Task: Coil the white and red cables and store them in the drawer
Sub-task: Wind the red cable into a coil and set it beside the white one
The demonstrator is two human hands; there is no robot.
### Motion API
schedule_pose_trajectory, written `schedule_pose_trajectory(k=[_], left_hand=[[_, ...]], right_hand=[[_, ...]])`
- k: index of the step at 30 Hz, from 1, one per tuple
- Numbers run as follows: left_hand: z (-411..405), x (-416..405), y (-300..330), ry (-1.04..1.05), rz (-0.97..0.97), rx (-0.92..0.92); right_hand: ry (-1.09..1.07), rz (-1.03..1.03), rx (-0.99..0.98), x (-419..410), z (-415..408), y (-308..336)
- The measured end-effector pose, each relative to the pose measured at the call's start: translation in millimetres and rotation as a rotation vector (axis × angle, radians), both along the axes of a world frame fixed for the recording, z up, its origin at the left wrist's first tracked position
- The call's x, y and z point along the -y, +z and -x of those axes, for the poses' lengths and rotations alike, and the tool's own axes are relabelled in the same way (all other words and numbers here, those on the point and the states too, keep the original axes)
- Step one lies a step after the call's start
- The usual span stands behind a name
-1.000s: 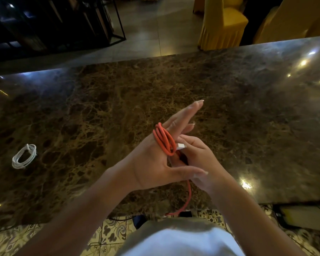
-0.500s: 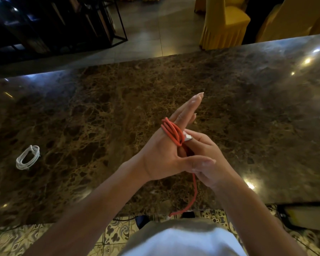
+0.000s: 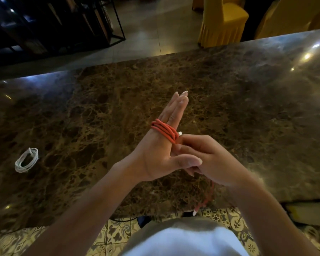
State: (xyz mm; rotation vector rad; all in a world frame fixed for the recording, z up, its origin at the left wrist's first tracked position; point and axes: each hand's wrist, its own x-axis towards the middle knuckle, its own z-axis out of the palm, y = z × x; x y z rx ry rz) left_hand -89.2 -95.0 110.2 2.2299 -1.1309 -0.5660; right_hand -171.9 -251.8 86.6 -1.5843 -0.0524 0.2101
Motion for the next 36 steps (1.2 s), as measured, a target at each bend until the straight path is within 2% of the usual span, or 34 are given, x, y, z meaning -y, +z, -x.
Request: schedule_pose_trajectory(k=[5, 9, 12, 15, 17, 22, 24, 28, 33, 36], left_hand=[[-10.7, -8.4, -13.0, 0.027, 0.236, 0.058], [-10.5, -12.8, -18.6, 0.023, 0.228, 0.021], [-10.1, -12.7, -21.2, -0.018, 0.209, 0.029], [-12.4, -15.4, -23.8, -0.014, 0.242, 0.049], [-13.5, -17.8, -23.6, 0.013, 0.243, 0.050], [-18.4, -23.3, -43.8, 0.039, 0.119, 0.018], [-20.8, -24.0, -52.9, 0.053, 0.133, -0.003], [-32.3, -25.7, -76.5, 0.077, 0.163, 0.092], [-37.2, -42.3, -92.1, 0.180, 0.158, -0.020], [-28.1, -42.6, -87.1, 0.087, 0.168, 0.110]], right_hand=[[0.201, 0.302, 0.017, 19.9, 10.1, 27.0], [0.220, 0.432, 0.109, 26.1, 13.6, 41.5], [0.230, 0.421, 0.119, 27.1, 12.5, 44.5], [0.195, 0.184, 0.029, 29.3, 10.7, 42.3], [0.153, 0.150, 0.002, 26.4, 11.4, 39.6], [-0.020, 0.336, 0.050, 6.2, 10.9, 31.6], [0.017, 0.379, 0.027, -4.6, 10.7, 31.1], [0.131, 0.521, 0.042, -24.1, 9.8, 25.7], [0.085, 0.583, 0.072, -1.0, 3.7, 31.4], [0.100, 0.640, 0.202, 11.7, 0.0, 37.1]])
